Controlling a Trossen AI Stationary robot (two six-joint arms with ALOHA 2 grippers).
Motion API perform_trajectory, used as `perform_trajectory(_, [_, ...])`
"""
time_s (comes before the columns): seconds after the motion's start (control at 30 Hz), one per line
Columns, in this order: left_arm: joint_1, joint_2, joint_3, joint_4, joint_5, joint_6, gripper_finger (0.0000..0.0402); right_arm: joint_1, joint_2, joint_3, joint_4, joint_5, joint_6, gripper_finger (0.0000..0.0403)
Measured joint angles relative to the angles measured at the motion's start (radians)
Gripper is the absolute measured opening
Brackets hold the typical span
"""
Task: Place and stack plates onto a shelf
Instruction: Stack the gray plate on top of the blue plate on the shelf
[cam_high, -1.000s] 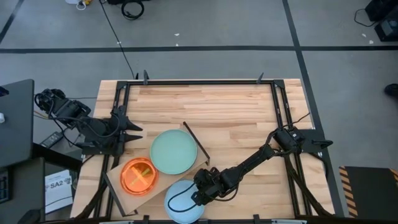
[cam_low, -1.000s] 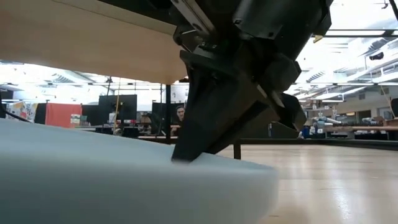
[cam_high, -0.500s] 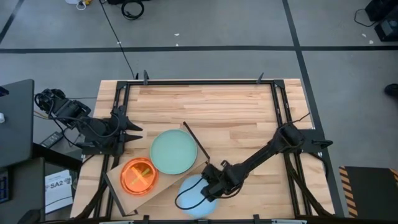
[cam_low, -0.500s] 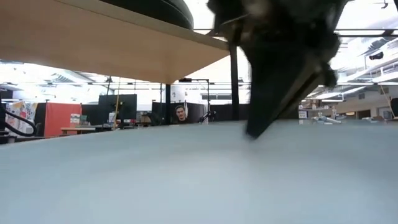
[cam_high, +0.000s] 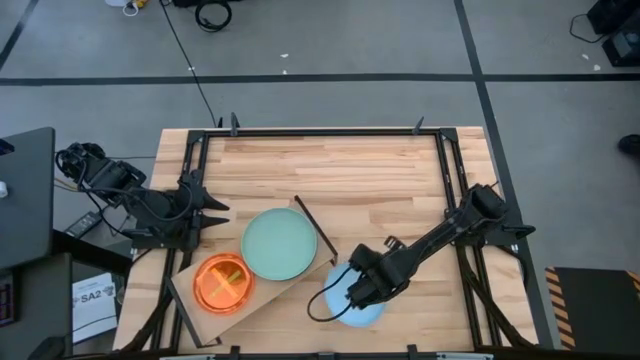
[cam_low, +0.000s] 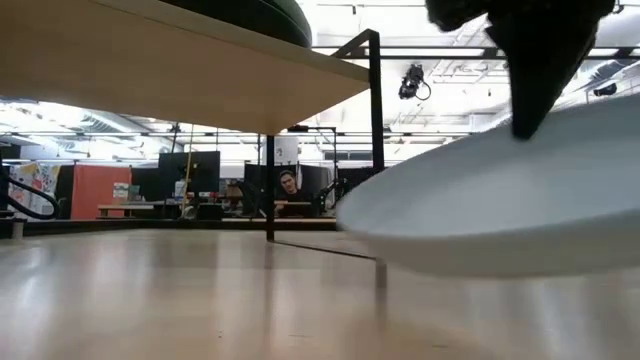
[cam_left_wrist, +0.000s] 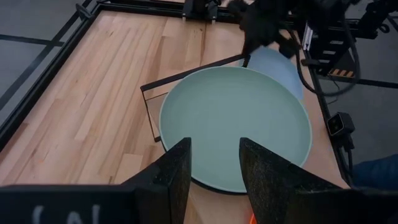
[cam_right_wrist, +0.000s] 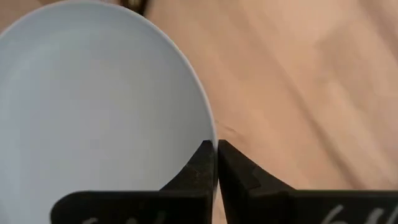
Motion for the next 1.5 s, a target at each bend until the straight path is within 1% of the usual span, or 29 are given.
perform_trajectory(0.2, [0.000, 0.000, 0.000, 0.000, 0.000, 0.000, 0.0141, 0.000, -0.098, 0.000, -0.138, -0.011, 0.001, 0.0014])
perform_trajectory(0.43, [0.000, 0.000, 0.000, 0.000, 0.000, 0.000, 0.0141, -0.017, -0.258, 0.001, -0.219, -0.017, 0.000, 0.0014])
perform_trajectory(0.7, [0.000, 0.000, 0.000, 0.000, 0.000, 0.000, 0.0141, -0.050, -0.441, 0.001, -0.237, -0.012, 0.003, 0.0014])
perform_trajectory(0.87, [0.000, 0.000, 0.000, 0.000, 0.000, 0.000, 0.0141, -0.085, -0.509, 0.002, -0.212, 0.045, 0.023, 0.0014])
perform_trajectory(1.0, [0.000, 0.000, 0.000, 0.000, 0.000, 0.000, 0.0141, -0.124, -0.521, 0.002, -0.111, 0.090, -0.006, 0.0014])
perform_trajectory(1.17, [0.000, 0.000, 0.000, 0.000, 0.000, 0.000, 0.0141, -0.179, -0.480, 0.002, 0.074, 0.087, -0.135, 0.0014])
perform_trajectory(1.33, [0.000, 0.000, 0.000, 0.000, 0.000, 0.000, 0.0141, -0.241, -0.414, 0.002, 0.276, 0.044, -0.261, 0.0014])
perform_trajectory(1.5, [0.000, 0.000, 0.000, 0.000, 0.000, 0.000, 0.0141, -0.305, -0.345, 0.002, 0.513, -0.026, -0.389, 0.0014])
